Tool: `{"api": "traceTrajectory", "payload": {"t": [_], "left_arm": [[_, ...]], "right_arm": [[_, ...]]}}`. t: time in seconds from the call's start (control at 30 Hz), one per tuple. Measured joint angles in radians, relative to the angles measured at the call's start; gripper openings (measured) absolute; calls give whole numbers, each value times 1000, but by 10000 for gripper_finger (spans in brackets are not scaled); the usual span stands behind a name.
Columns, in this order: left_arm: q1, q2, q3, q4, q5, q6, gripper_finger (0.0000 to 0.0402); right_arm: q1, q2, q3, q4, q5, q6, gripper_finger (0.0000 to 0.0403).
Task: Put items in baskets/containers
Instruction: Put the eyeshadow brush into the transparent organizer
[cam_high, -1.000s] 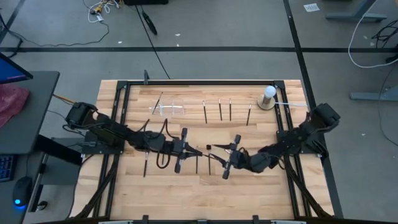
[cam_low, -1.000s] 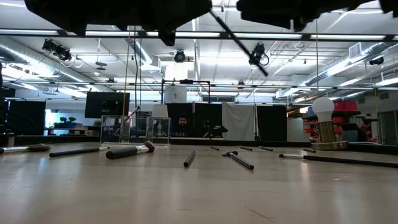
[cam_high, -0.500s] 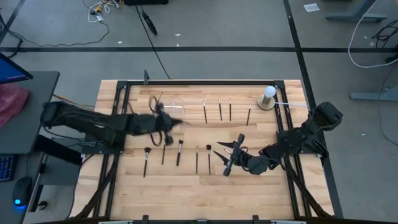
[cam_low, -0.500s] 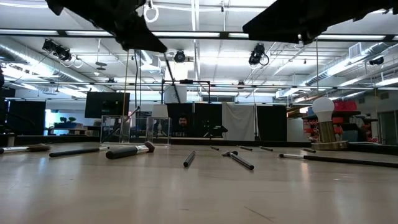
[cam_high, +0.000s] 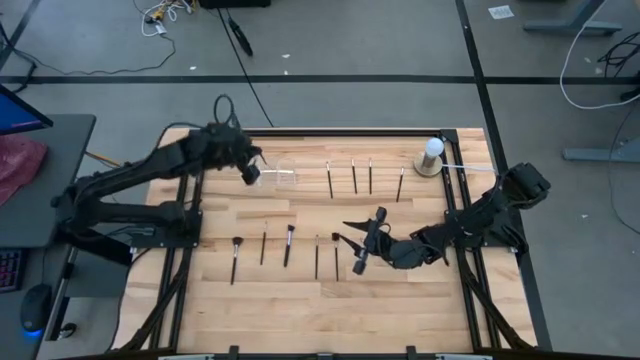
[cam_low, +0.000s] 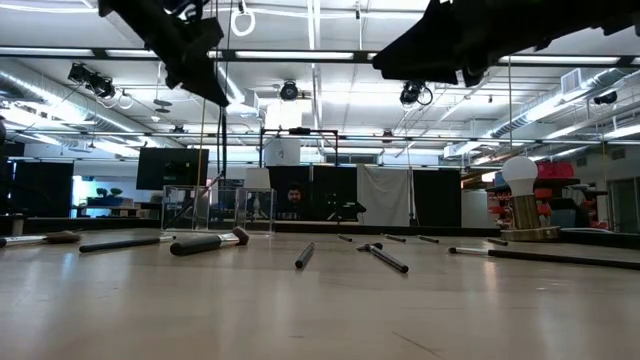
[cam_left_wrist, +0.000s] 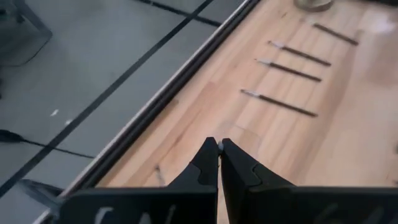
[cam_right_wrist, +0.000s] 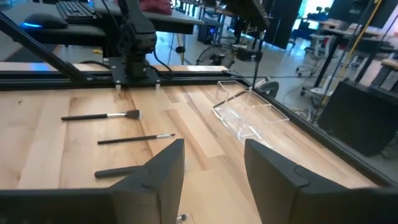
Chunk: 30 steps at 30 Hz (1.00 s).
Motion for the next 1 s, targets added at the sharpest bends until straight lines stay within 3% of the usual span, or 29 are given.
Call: {"api": "traceTrajectory", "payload": {"t": [0.13, 0.33, 0.57, 1.0], "left_arm": [[82, 54, 26, -45, 98, 34, 2], [161, 88, 35, -84, 114, 52, 2], [193, 125, 36, -83, 280, 53, 2], [193, 329, 37, -51, 285, 75, 8]], "right_arm": [[-10, 0, 0, 0, -16, 12, 169], [-11, 0, 0, -1, -19, 22, 169], [-11, 0, 0, -5, -18, 28, 168], [-11, 0, -1, -7, -16, 30, 168]]}}
